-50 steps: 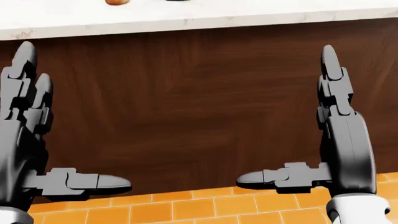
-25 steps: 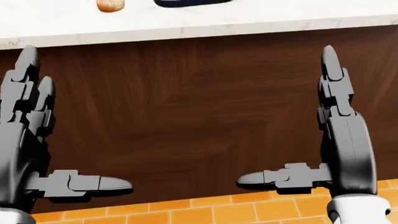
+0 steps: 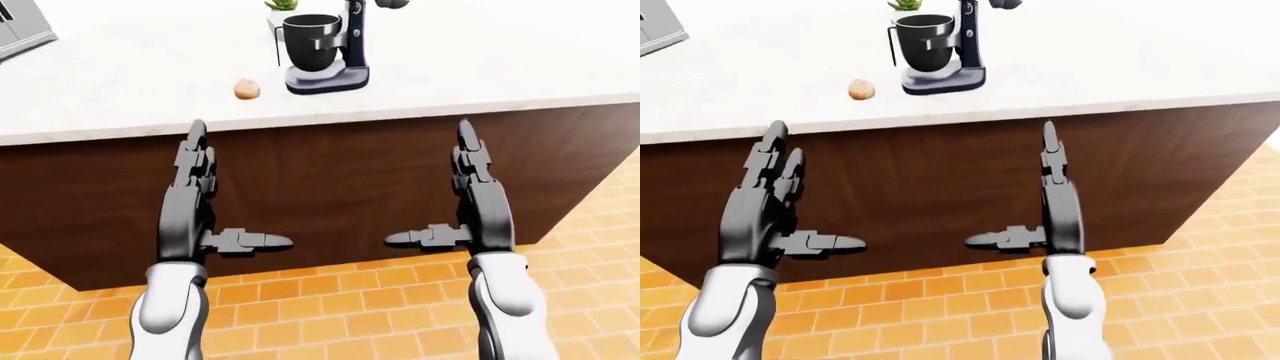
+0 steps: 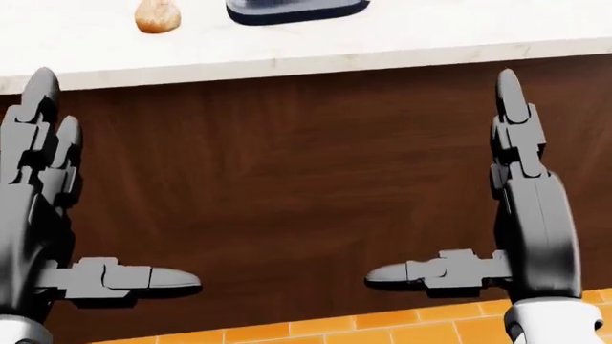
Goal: Place the bread in the stand mixer bowl.
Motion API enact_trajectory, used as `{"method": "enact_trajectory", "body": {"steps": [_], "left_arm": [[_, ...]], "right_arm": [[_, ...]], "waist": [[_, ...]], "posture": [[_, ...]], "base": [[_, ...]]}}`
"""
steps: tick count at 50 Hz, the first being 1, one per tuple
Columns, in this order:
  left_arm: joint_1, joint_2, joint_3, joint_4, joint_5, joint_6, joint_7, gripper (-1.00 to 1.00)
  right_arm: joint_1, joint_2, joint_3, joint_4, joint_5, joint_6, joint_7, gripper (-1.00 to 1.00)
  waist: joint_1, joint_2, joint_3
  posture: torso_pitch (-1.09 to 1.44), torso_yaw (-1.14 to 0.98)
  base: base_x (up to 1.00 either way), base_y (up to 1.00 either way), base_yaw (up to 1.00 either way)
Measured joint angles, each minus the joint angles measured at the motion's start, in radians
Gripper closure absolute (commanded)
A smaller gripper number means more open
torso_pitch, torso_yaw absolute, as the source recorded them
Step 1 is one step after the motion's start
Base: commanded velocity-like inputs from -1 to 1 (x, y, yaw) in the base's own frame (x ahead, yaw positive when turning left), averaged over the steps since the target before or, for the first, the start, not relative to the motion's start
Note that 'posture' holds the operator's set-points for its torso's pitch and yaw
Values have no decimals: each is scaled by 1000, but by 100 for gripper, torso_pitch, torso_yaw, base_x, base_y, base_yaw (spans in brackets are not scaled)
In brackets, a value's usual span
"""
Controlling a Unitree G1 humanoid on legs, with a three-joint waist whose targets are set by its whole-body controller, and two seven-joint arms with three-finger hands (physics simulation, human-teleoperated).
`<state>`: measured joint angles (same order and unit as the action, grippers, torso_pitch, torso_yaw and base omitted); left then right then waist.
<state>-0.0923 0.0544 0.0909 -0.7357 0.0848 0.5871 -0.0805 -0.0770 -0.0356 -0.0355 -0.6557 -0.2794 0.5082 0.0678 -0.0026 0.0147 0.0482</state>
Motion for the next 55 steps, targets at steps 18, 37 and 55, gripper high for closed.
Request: {"method": "enact_trajectory", "body": {"steps": [18,37,55], "left_arm": [[4,-2,-2,-9,4,-4,4,-100],[-4,9,25,-13,5,9,7,-100],[5,7,9,-13,-1,-22,-1,-100]], "right_arm": [[-2,-1,5,-7,0,-5,6,-100],[2,5,12,-7,6,2,11,-100],[-3,6,4,-15,1,-12,0,-100]], "waist": [[7,-51,-11],[16,6,-10],[-3,54,-12]], "posture": [[0,0],[0,0],[0,0]], "base": [[17,0,0],[20,0,0],[24,0,0]]}}
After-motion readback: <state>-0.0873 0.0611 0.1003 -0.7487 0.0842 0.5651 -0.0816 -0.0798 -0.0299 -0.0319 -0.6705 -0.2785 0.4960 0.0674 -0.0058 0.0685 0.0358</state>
